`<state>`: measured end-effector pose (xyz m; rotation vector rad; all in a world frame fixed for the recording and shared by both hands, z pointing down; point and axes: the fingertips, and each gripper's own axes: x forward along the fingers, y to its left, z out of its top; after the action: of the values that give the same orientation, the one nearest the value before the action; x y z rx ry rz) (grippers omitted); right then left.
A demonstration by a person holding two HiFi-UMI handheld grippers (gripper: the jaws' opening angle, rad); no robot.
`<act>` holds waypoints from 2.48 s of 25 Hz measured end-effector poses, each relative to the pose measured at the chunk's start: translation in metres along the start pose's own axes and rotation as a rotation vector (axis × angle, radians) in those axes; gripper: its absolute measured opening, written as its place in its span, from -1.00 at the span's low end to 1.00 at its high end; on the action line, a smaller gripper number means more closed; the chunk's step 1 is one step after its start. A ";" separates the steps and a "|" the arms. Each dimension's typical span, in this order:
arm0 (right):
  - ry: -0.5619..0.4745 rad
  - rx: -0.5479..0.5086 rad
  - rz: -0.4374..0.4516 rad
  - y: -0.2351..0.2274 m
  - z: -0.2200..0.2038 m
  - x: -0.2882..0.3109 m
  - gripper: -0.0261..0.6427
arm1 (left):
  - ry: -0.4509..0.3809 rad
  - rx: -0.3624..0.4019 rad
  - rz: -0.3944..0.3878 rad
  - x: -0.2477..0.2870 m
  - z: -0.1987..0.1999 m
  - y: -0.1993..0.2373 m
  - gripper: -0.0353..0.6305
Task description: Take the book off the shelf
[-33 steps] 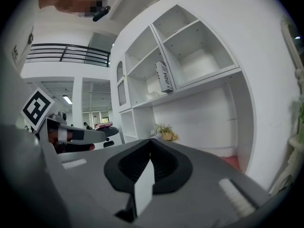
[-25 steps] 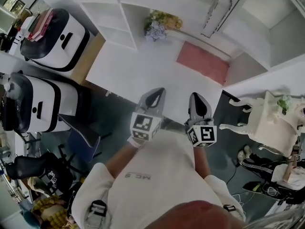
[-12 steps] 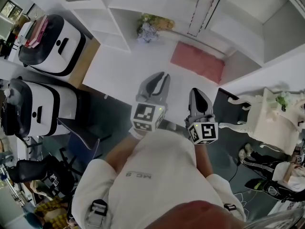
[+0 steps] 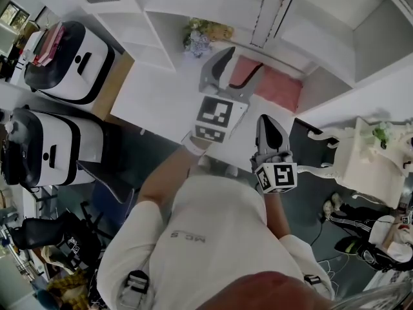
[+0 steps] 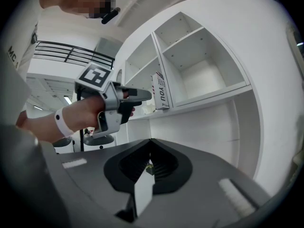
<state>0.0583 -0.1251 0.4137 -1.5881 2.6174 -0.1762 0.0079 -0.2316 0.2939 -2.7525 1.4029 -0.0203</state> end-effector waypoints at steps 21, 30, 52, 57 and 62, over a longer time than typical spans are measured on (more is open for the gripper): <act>-0.010 0.018 -0.060 -0.023 0.007 -0.011 -0.96 | -0.027 0.050 0.061 0.100 0.036 0.030 -0.04; -0.010 0.024 -0.059 -0.019 0.004 -0.012 -0.96 | -0.017 0.032 0.054 0.109 0.032 0.043 -0.38; 0.017 0.046 -0.014 -0.005 -0.007 -0.003 -0.96 | -0.071 0.049 0.078 0.022 0.047 0.051 -0.40; 0.023 0.042 -0.001 -0.001 -0.009 0.001 -0.96 | -0.100 0.035 0.070 -0.011 0.053 0.046 -0.40; 0.018 0.035 -0.002 0.000 -0.007 0.005 -0.96 | -0.097 0.027 0.053 -0.043 0.047 0.035 -0.40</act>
<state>0.0556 -0.1288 0.4207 -1.5854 2.6111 -0.2359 -0.0441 -0.2157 0.2452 -2.6548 1.4397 0.0940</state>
